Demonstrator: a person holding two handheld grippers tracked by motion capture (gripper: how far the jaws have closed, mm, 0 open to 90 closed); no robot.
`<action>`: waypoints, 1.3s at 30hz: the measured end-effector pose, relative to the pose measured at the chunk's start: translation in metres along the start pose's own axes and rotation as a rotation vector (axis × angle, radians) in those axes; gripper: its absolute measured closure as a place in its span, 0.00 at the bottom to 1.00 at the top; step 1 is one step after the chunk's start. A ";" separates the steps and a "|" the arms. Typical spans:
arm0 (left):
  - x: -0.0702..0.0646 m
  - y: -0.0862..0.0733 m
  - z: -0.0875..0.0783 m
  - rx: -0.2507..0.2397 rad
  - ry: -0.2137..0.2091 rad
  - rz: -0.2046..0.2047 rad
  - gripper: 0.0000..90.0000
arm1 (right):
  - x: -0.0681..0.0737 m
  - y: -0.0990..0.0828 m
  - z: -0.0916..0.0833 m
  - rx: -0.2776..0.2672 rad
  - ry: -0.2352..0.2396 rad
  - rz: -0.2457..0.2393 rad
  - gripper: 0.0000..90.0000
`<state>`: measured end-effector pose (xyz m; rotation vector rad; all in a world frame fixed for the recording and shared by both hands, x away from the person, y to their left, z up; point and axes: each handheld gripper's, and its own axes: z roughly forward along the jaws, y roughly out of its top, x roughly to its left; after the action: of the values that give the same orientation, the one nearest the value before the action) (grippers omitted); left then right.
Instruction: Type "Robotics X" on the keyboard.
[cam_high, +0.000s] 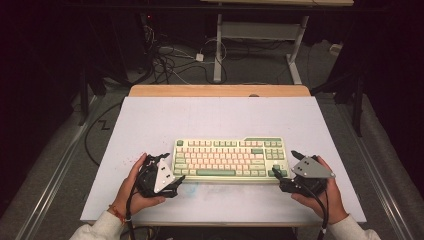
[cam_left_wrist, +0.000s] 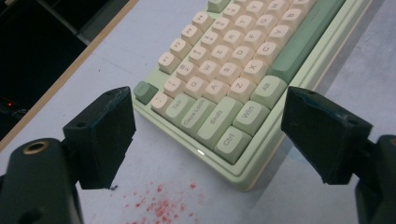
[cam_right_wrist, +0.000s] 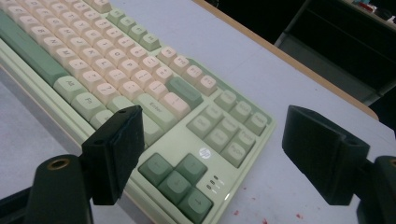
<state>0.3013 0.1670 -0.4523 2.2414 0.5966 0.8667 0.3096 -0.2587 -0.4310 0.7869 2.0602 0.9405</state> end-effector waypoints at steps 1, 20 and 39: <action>0.001 -0.002 -0.001 0.002 0.000 -0.004 0.18 | -0.001 -0.001 -0.001 0.002 -0.004 0.001 0.23; 0.014 -0.039 -0.011 0.070 0.005 -0.062 0.18 | -0.018 -0.026 -0.013 0.040 -0.060 0.038 0.23; 0.019 -0.064 -0.015 0.109 -0.006 -0.136 0.18 | -0.029 -0.065 -0.017 0.081 -0.070 0.095 0.23</action>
<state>0.2923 0.2283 -0.4818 2.2687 0.8006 0.7750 0.2968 -0.3220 -0.4649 0.9550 2.0257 0.8729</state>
